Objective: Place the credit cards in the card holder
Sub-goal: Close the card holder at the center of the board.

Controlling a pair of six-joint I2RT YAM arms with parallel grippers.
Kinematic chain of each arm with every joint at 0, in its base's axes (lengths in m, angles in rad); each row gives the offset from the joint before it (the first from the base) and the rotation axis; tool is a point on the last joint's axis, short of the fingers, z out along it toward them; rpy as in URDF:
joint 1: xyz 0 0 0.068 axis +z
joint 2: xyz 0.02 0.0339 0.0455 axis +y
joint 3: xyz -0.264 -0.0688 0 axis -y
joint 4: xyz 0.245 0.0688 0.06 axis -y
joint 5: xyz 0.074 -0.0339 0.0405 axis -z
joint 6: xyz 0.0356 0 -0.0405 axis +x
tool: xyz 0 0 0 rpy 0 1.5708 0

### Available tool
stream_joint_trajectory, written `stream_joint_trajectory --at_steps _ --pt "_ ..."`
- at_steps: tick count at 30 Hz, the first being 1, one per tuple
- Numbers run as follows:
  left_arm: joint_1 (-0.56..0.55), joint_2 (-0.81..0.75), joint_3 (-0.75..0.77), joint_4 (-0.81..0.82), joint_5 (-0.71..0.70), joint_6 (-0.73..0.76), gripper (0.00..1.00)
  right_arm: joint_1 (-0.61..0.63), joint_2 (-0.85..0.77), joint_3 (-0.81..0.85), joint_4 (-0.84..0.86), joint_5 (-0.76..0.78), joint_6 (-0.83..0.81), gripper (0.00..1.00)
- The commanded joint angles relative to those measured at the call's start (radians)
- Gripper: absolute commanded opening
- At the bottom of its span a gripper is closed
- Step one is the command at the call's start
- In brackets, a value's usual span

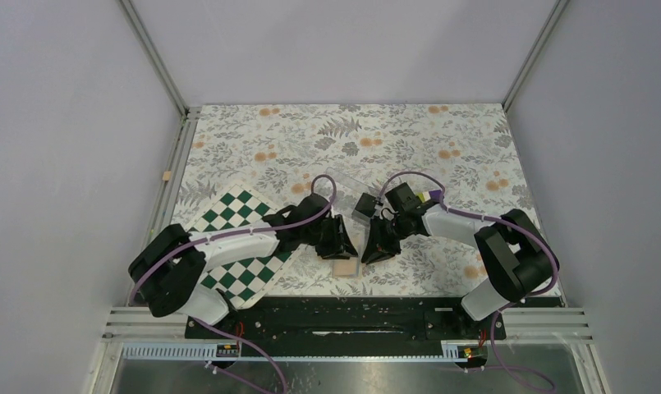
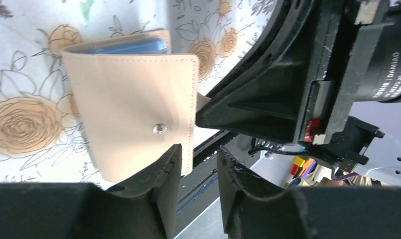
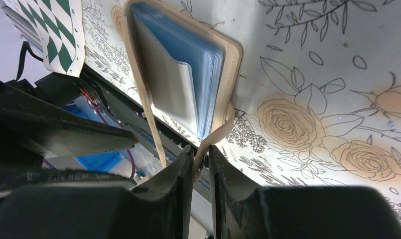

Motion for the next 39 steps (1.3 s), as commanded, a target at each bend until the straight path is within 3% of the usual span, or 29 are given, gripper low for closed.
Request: stream_joint_trajectory --at_steps 1,7,17,29,34,39 --pt "0.019 -0.039 -0.031 -0.040 0.010 0.012 0.26 0.009 -0.020 -0.009 0.026 -0.054 0.035 0.25" --pt "0.020 0.053 0.024 -0.147 0.011 0.076 0.00 0.008 0.003 0.019 -0.030 -0.078 -0.006 0.29" --pt "0.017 0.213 0.160 -0.347 -0.069 0.139 0.00 0.009 0.040 0.056 -0.027 -0.142 0.021 0.32" --pt "0.005 0.246 0.182 -0.357 -0.029 0.157 0.00 0.009 0.094 0.108 0.093 -0.178 0.082 0.56" --pt "0.005 0.251 0.192 -0.360 -0.021 0.165 0.00 0.007 -0.002 0.159 -0.011 -0.112 0.026 0.66" --pt "0.004 0.246 0.197 -0.366 -0.022 0.169 0.00 -0.007 -0.021 0.233 -0.135 -0.044 -0.061 0.63"
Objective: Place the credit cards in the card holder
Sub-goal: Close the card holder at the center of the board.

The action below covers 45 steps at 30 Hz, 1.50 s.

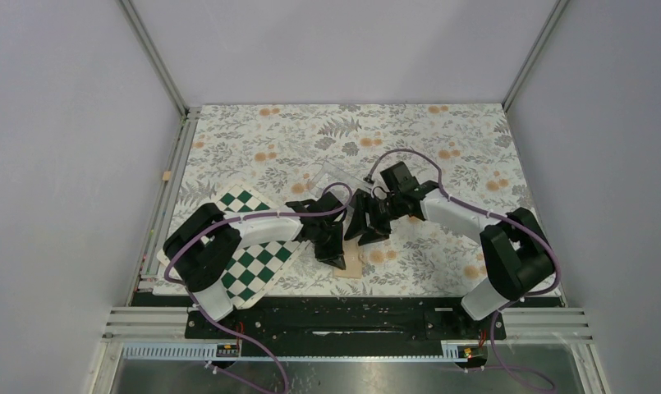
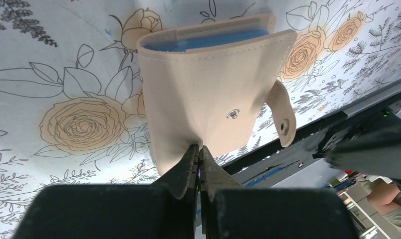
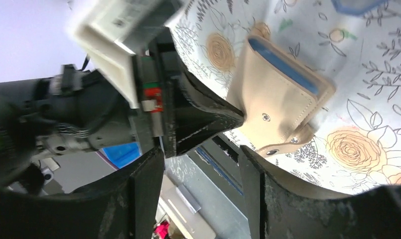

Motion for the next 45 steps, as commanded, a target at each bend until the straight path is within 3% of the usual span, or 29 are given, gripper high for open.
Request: stream_joint_trajectory --at_steps 1,5,9,16,26,30,39,45 --pt "-0.006 0.015 0.018 -0.031 -0.022 0.026 0.00 -0.019 -0.044 0.072 -0.117 0.068 -0.086 0.61" --pt "-0.005 -0.005 0.020 -0.026 -0.021 0.027 0.00 -0.058 -0.018 0.073 -0.102 0.047 -0.088 0.57" --pt "-0.006 -0.009 0.024 -0.012 -0.004 0.030 0.00 -0.061 0.076 0.087 -0.044 -0.022 -0.069 0.47" --pt "-0.005 -0.046 0.014 0.030 0.008 0.010 0.03 -0.053 0.163 0.072 -0.004 -0.003 -0.067 0.37" --pt "-0.002 -0.088 0.016 0.179 0.095 -0.057 0.32 -0.035 0.222 0.021 0.000 0.093 -0.095 0.31" --pt "-0.003 -0.067 0.021 0.215 0.107 -0.081 0.38 -0.035 0.221 0.003 -0.008 0.117 -0.107 0.31" --pt "-0.002 -0.009 0.051 0.236 0.097 -0.100 0.38 -0.036 0.212 -0.011 -0.019 0.132 -0.119 0.31" --pt "-0.002 0.026 0.093 0.224 0.085 -0.097 0.27 -0.033 0.213 -0.008 -0.024 0.126 -0.120 0.31"
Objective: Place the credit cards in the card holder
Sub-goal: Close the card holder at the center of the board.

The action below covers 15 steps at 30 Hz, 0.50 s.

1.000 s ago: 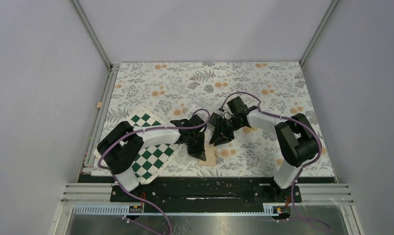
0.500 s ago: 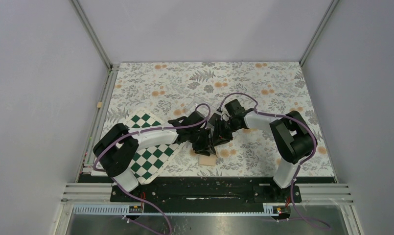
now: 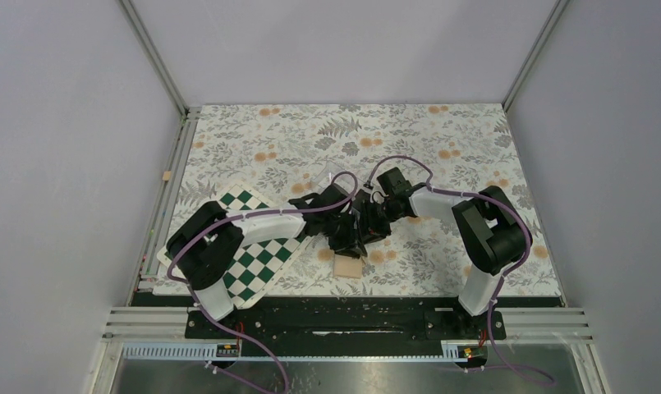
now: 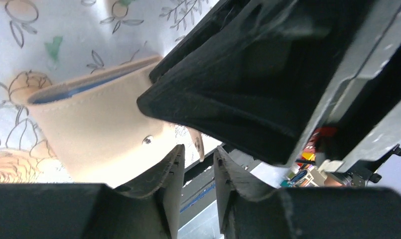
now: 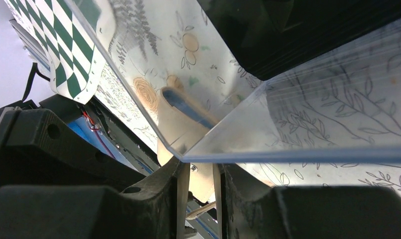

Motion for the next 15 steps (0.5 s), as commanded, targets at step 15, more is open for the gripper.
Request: stream_joint_trajectory --at_steps 15 --pt "-0.003 0.001 0.089 -0.072 -0.062 0.046 0.00 0.006 -0.001 -0.026 -0.121 0.044 0.009 0.31"
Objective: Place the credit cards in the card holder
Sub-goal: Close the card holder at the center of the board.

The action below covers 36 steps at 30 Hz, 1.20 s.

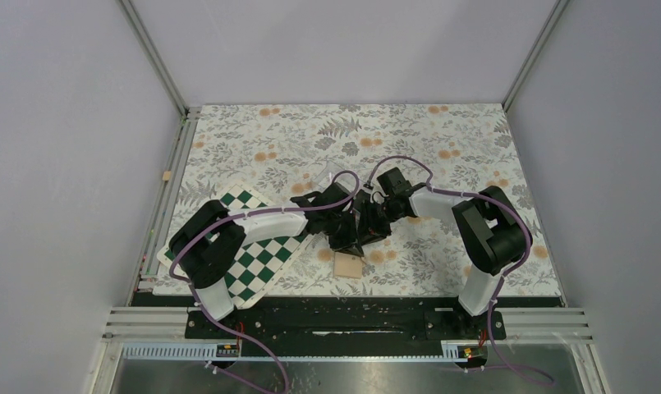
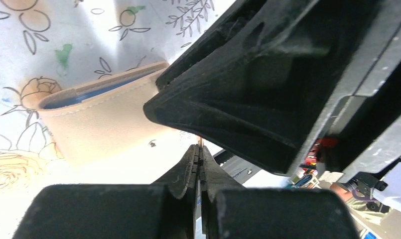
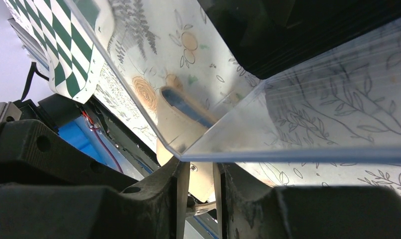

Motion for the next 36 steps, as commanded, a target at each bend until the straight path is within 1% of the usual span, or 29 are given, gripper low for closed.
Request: stream_joint_trajectory --at_steps 1,9,18,23,24,25,27,29,31,36 --pt "-0.003 -0.028 0.053 -0.062 -0.058 0.043 0.00 0.006 0.000 -0.023 -0.119 0.045 0.009 0.31" --pt "-0.004 -0.079 0.044 -0.139 -0.151 0.090 0.00 0.005 -0.011 -0.011 -0.136 0.049 0.005 0.32" --pt "-0.003 -0.057 0.041 -0.139 -0.178 0.100 0.00 0.006 -0.033 -0.007 -0.150 0.056 -0.003 0.32" --pt "-0.006 -0.049 0.045 -0.113 -0.141 0.100 0.00 0.005 -0.029 -0.001 -0.163 0.057 -0.012 0.33" --pt "-0.007 -0.057 0.039 -0.101 -0.136 0.091 0.01 0.006 -0.028 -0.002 -0.163 0.057 -0.012 0.33" --pt "-0.006 -0.067 0.032 -0.089 -0.128 0.079 0.06 0.006 -0.029 -0.002 -0.164 0.058 -0.011 0.33" --pt "-0.005 -0.091 0.009 -0.045 -0.104 0.047 0.20 0.006 -0.028 -0.003 -0.165 0.056 -0.012 0.33" --pt "-0.005 -0.123 -0.018 0.014 -0.086 0.009 0.29 0.006 -0.029 -0.003 -0.166 0.057 -0.014 0.33" --pt "-0.006 -0.140 -0.042 0.055 -0.073 -0.021 0.33 0.006 -0.030 -0.003 -0.169 0.057 -0.018 0.33" --pt "-0.007 -0.119 -0.041 0.079 -0.032 -0.027 0.32 0.006 -0.027 -0.006 -0.169 0.056 -0.021 0.33"
